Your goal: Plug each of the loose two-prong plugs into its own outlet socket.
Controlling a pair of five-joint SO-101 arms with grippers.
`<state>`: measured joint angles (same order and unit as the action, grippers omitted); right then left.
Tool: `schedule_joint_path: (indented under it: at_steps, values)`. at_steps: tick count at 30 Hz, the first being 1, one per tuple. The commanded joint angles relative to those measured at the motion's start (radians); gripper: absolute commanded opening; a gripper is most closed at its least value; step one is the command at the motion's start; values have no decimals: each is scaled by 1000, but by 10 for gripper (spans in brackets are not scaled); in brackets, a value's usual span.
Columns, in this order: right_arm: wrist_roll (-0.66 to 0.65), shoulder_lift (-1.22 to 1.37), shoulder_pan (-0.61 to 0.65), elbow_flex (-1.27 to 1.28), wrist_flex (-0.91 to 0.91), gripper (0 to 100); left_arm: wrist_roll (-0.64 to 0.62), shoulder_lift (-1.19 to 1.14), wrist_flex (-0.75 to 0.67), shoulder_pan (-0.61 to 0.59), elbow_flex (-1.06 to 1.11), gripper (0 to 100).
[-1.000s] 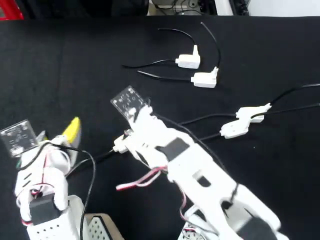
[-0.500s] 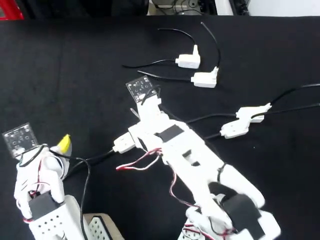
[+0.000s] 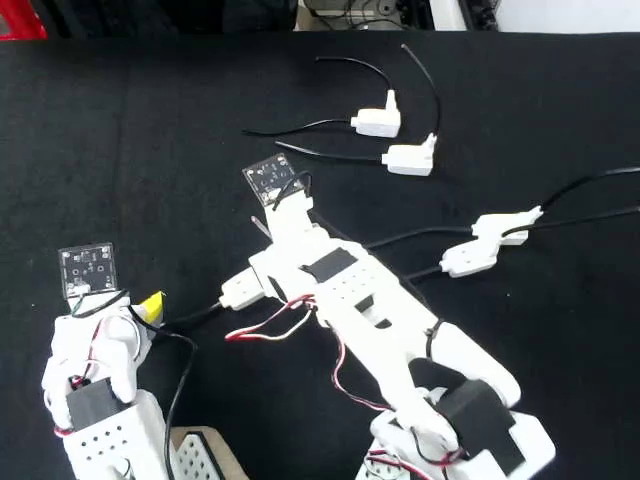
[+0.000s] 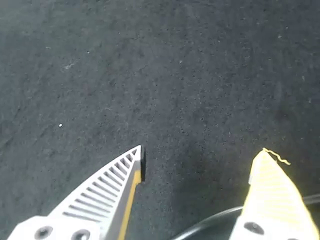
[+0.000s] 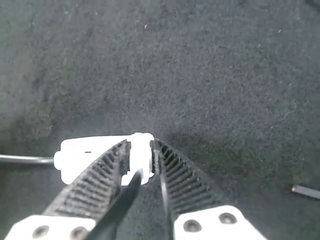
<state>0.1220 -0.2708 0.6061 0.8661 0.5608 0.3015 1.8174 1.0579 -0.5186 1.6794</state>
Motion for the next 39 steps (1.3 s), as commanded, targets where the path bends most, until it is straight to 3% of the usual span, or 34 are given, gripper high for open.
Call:
schedule_joint_path:
  at_steps: [1, 5, 10, 29, 39]
  values:
    - [11, -119, -3, -50, 58, 11, 8, 8, 5, 13, 10, 336]
    - [14, -163, 6, -31, 84, 11, 8, 8, 5, 16, 10, 336]
    - [32, -82, 107, 4, -2, 11, 8, 8, 5, 15, 10, 336]
    - [104, 84, 44, -170, 215, 11, 8, 8, 5, 13, 12, 336]
    - [103, 110, 46, -165, 218, 11, 8, 8, 5, 13, 12, 336]
